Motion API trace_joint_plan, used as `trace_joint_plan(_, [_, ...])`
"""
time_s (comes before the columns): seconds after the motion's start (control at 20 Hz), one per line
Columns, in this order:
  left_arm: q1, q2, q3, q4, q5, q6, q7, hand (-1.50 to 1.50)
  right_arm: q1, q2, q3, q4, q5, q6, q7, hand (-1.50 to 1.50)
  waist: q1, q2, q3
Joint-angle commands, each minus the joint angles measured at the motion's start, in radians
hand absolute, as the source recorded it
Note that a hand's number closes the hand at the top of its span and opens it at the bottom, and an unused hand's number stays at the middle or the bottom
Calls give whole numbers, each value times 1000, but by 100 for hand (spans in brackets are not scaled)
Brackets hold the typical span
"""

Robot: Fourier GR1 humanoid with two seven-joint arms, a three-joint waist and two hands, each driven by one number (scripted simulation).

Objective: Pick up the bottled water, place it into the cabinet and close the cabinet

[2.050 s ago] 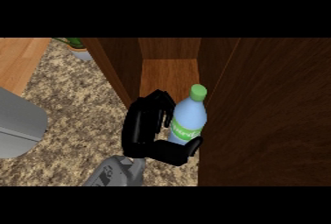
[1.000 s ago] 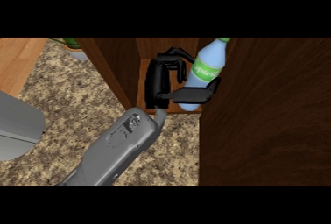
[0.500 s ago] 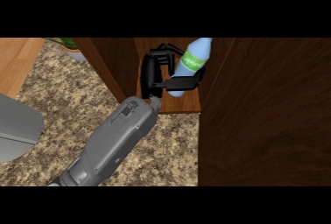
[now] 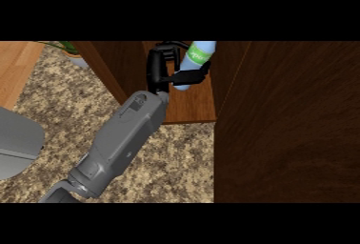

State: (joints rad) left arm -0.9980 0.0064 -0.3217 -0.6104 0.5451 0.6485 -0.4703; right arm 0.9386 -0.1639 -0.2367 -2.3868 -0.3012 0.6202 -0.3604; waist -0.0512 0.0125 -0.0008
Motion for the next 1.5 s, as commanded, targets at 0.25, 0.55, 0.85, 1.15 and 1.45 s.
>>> trace_joint_plan(0.25, [-145,-6,-13,268,-80,0,-20,-150,-24,7,7,-60,-98,-15,52,-150,-4,4,0])
trace_joint_plan(0.55, [-185,-6,7,347,-81,-7,-32,-150,20,8,-2,-93,-89,12,46,-150,-15,3,0])
trace_joint_plan(0.85, [-249,-6,80,375,-55,-59,-81,-150,-15,-28,-43,-61,-133,26,38,-150,-16,8,0])
trace_joint_plan(1.15, [-213,-6,115,260,17,-223,-122,-150,-23,37,39,-99,-48,-9,61,-150,6,-2,-1])
trace_joint_plan(1.45, [-66,-6,1,91,68,-268,-111,-150,-36,11,-15,-72,-111,1,64,-150,26,-16,0])
